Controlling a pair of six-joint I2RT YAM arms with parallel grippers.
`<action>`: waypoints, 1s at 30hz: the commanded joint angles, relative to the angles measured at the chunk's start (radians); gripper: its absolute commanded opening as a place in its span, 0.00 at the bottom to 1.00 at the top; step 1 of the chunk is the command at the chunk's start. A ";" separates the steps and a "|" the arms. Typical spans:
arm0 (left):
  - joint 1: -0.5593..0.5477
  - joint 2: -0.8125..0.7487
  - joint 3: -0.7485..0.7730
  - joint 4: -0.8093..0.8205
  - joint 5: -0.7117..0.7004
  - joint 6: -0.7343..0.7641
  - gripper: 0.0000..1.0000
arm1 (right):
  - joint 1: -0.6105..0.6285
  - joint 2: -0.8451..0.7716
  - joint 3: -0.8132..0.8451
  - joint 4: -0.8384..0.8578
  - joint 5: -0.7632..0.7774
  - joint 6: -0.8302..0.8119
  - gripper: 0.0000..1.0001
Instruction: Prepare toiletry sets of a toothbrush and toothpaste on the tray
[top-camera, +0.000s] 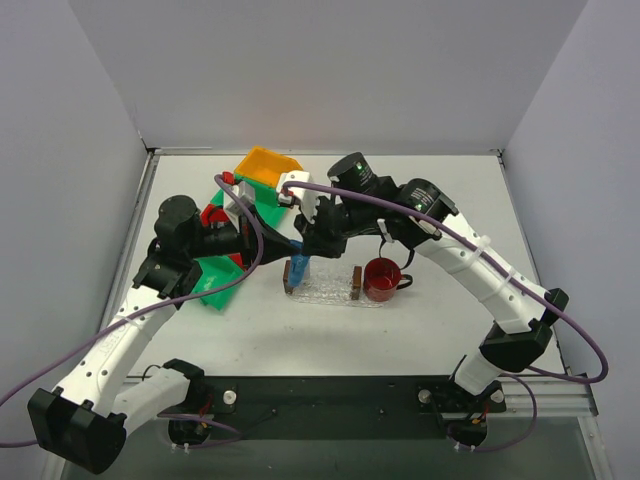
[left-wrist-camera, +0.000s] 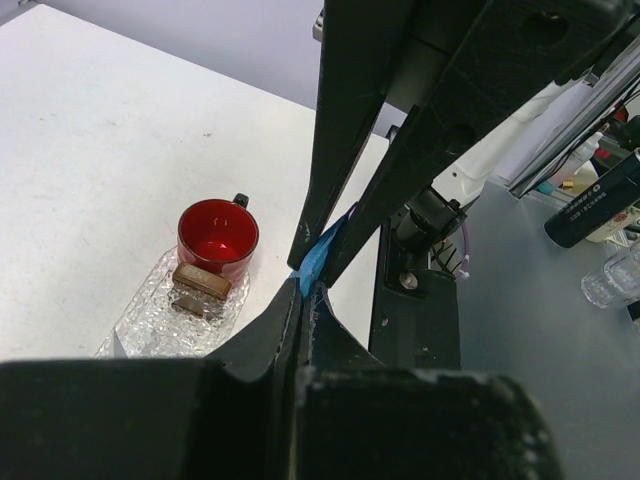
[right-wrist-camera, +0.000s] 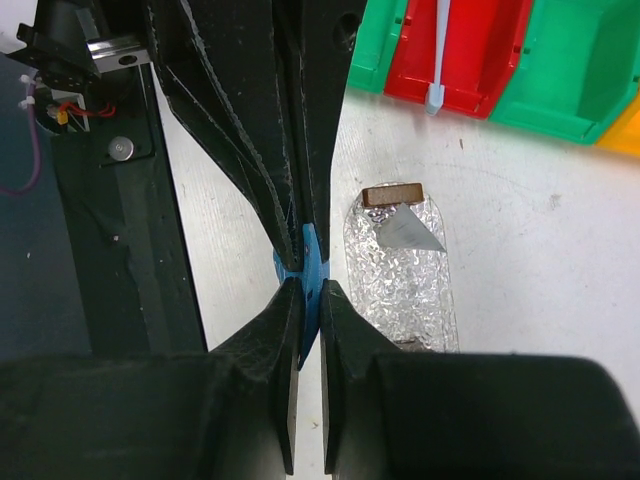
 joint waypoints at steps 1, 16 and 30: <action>-0.011 -0.024 0.005 0.056 0.031 0.002 0.00 | 0.018 0.013 0.014 0.004 0.000 -0.006 0.00; 0.023 -0.047 0.022 0.024 0.024 0.038 0.62 | 0.012 -0.048 -0.070 0.010 0.201 0.000 0.00; 0.113 -0.108 0.096 -0.264 -0.152 0.254 0.68 | -0.130 -0.142 -0.227 0.065 0.261 0.027 0.00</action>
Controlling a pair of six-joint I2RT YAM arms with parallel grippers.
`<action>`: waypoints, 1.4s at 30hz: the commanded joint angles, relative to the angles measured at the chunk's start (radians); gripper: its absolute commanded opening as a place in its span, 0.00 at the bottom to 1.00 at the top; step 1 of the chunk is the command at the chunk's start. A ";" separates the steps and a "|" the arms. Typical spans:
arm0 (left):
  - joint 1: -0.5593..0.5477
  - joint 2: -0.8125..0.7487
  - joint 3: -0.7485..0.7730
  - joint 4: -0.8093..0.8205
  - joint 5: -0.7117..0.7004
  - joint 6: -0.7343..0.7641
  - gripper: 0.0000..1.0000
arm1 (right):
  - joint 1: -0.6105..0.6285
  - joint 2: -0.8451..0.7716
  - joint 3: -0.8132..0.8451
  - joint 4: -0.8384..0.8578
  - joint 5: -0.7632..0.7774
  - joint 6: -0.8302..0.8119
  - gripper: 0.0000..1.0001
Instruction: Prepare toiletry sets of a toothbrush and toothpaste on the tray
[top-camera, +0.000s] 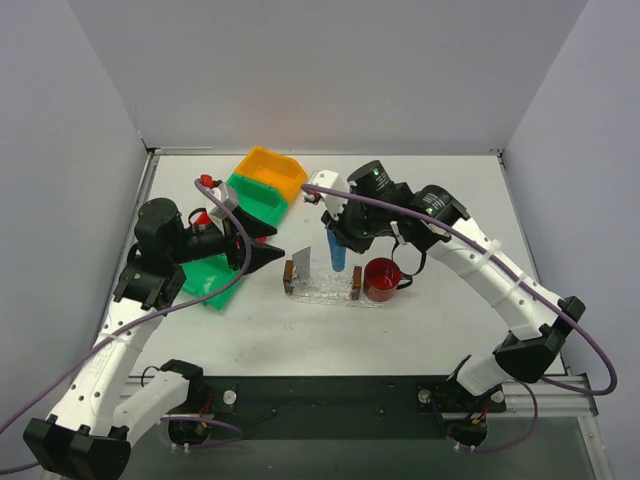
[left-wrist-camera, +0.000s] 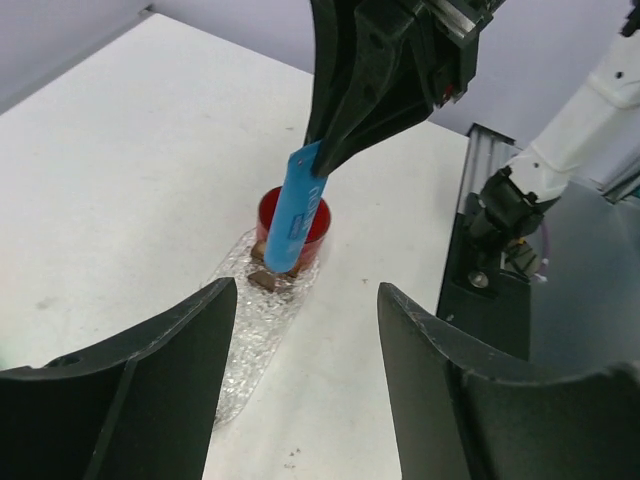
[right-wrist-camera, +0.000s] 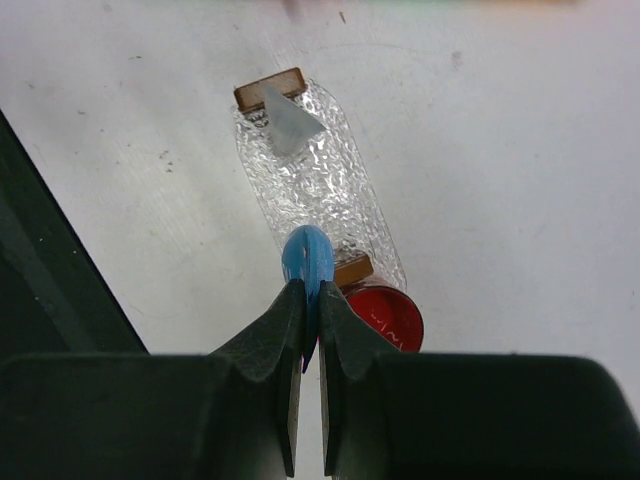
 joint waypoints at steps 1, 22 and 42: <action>0.034 -0.034 0.082 -0.125 -0.148 0.131 0.68 | -0.064 -0.067 -0.057 0.064 0.030 0.020 0.00; 0.123 -0.036 0.062 -0.189 -0.599 0.223 0.71 | -0.106 -0.125 -0.347 0.349 -0.012 0.077 0.00; 0.132 -0.022 0.055 -0.180 -0.630 0.232 0.71 | -0.106 -0.038 -0.336 0.395 -0.129 0.101 0.00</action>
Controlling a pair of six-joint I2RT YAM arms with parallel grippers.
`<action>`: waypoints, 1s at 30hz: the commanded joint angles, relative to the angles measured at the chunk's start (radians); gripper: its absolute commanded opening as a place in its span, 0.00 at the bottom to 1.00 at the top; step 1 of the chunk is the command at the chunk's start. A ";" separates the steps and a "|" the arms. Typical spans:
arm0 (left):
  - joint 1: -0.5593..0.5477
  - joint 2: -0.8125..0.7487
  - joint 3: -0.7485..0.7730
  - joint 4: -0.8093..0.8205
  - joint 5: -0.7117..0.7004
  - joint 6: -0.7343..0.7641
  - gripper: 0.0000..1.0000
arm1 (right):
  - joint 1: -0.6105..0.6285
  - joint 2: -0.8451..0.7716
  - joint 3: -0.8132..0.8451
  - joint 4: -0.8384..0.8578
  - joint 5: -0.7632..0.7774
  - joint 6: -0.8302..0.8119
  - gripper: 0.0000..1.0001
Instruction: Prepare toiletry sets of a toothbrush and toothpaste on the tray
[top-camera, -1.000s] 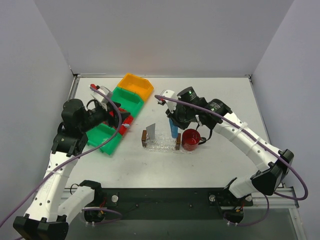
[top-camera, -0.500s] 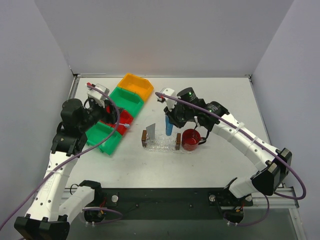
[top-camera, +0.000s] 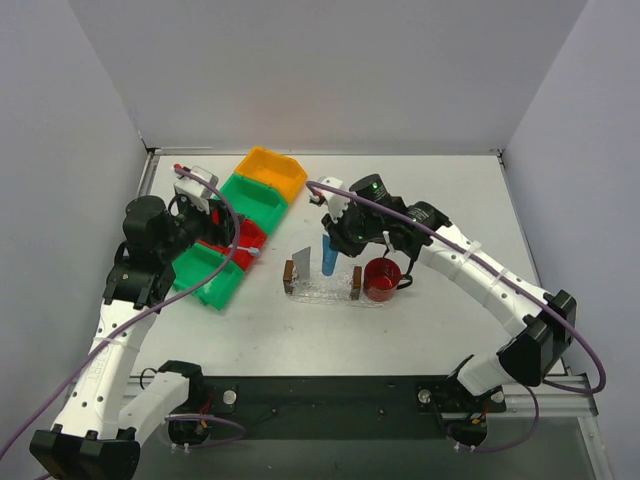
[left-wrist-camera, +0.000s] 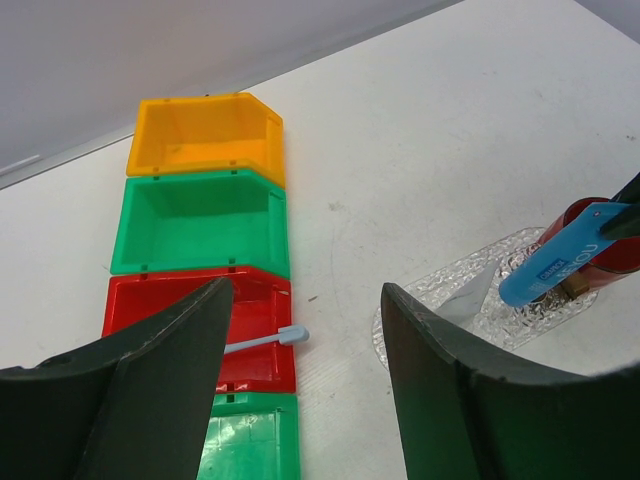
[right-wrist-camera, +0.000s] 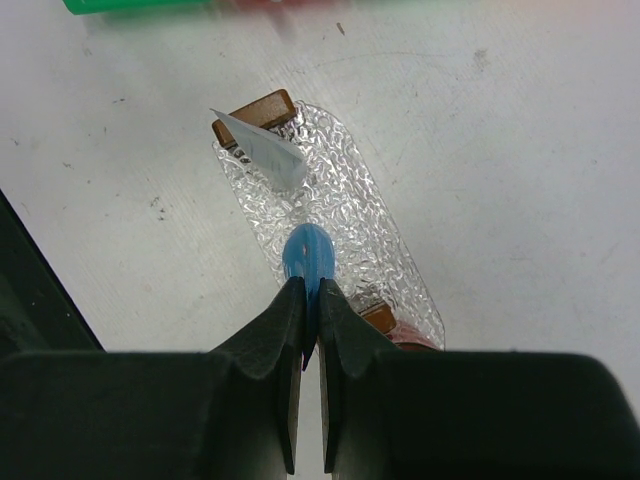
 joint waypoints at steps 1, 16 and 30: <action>0.005 -0.003 0.002 0.015 -0.011 0.011 0.71 | -0.003 0.022 0.014 0.050 -0.044 0.016 0.00; 0.005 -0.004 -0.008 0.020 -0.005 0.016 0.71 | -0.003 0.063 0.008 0.073 -0.063 -0.005 0.00; 0.007 -0.004 -0.016 0.023 -0.001 0.023 0.71 | 0.000 0.073 -0.009 0.071 -0.057 -0.027 0.00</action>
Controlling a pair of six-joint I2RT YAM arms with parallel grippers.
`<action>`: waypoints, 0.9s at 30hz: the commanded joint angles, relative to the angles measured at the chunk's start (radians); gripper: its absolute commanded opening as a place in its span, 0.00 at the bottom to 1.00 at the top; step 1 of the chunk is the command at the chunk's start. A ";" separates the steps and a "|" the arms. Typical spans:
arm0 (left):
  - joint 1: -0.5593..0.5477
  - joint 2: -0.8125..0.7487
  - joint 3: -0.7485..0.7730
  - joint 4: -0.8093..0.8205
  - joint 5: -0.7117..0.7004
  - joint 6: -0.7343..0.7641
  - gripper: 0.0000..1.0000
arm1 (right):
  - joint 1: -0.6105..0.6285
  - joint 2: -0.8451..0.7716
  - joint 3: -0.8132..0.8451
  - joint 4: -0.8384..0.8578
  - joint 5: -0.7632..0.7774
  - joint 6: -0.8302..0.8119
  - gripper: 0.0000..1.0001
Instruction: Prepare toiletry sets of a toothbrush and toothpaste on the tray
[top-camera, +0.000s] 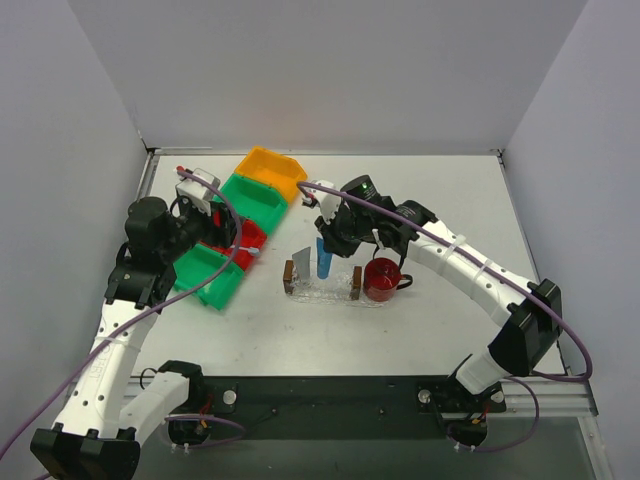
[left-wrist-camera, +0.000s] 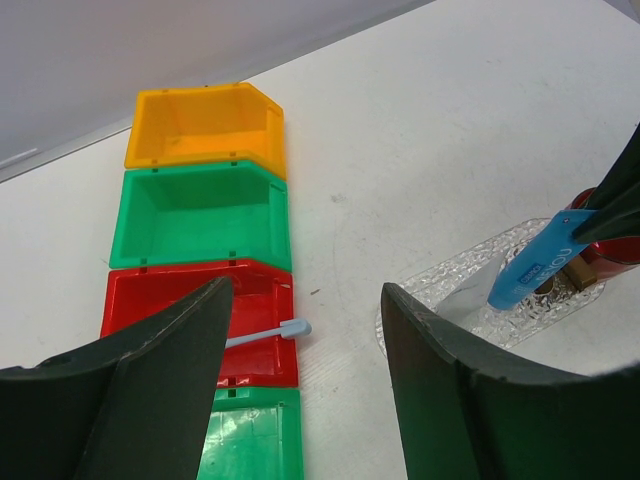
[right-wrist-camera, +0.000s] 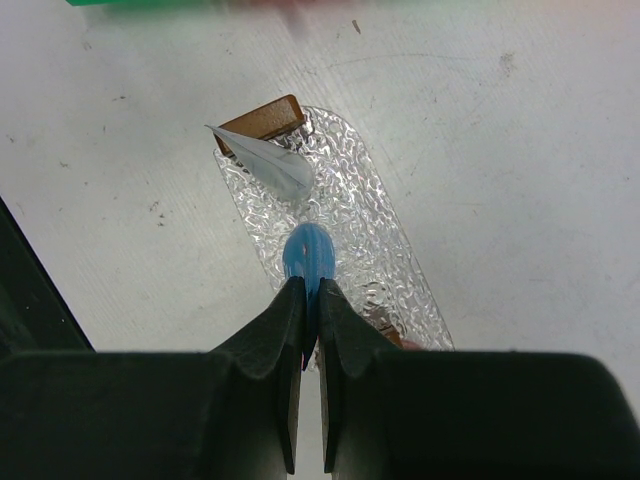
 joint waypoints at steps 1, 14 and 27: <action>0.006 -0.004 0.000 0.023 0.000 0.009 0.71 | -0.002 -0.002 -0.009 0.029 -0.018 -0.016 0.00; 0.008 -0.006 -0.006 0.024 -0.002 0.006 0.71 | -0.002 0.003 -0.027 0.033 -0.015 -0.024 0.00; 0.006 -0.003 -0.006 0.024 0.000 0.006 0.71 | 0.000 0.015 -0.033 0.053 -0.011 -0.016 0.00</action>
